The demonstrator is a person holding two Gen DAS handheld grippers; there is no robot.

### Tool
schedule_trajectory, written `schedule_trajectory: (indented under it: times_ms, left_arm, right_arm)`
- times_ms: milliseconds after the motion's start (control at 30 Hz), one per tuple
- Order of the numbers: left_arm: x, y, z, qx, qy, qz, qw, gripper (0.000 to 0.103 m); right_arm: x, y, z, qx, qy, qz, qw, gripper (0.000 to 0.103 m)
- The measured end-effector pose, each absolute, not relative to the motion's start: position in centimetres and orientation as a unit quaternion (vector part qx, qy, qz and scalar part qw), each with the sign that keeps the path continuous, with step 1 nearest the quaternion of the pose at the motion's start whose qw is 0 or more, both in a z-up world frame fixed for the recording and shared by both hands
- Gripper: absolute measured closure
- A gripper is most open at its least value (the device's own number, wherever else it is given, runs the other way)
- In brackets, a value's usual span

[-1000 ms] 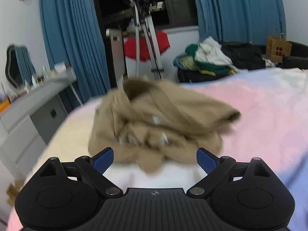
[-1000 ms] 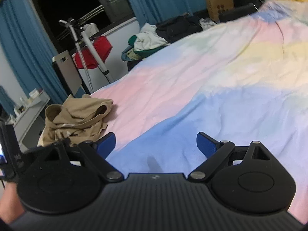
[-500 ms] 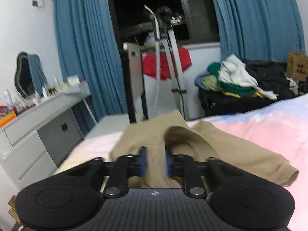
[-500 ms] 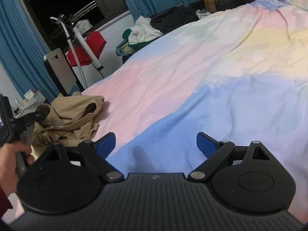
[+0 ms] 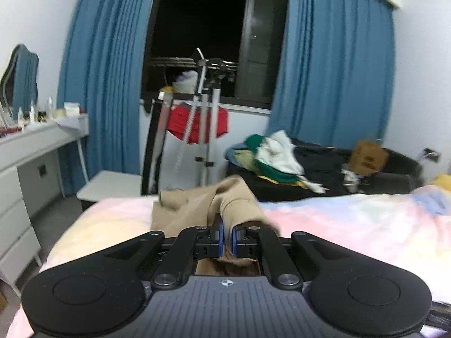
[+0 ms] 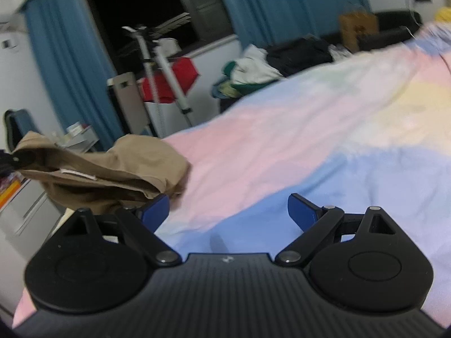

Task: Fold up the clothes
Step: 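Reach both grippers to the crumpled tan T-shirt and grasp its edges, then lift the tan T-shirt with both grippers, shaking it open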

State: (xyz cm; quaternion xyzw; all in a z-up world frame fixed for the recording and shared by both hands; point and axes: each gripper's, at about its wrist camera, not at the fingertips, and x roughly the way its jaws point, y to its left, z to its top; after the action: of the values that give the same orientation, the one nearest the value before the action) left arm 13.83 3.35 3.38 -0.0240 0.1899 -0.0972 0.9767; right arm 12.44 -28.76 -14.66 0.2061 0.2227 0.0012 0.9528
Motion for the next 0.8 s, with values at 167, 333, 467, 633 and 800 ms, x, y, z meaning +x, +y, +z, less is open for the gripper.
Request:
schedule_trajectory:
  times_ms: [167,333,467,633,800]
  left_arm:
    - [9.8,7.3,1.2,-0.036,0.226,-0.069,0.971,0.097]
    - [10.1,11.6,-2.6,-0.093,0.285,-0.038,0.953,0.097]
    - [10.3,13.2,-2.5,-0.128,0.278,-0.029,0.952,0.097]
    - [11.3,14.0,-2.3,-0.149,0.273,-0.029,0.950,0.097]
    - [11.8,14.1,-2.7,-0.160,0.278,-0.032,0.947,0.097]
  right_arm:
    - [11.5,-26.5,-13.6,0.173,0.216,0.058,0.959,0.011]
    - [11.3,-23.1,-13.6,0.117,0.234,0.110,0.959,0.011]
    - [11.8,-20.4,-13.8,0.093,0.246,0.146,0.954,0.012]
    - [15.0,-16.5,-14.9,0.051,0.277,0.168,0.945,0.029]
    - [18.5,-14.0,-17.2,0.021,0.303,0.159,0.939,0.046]
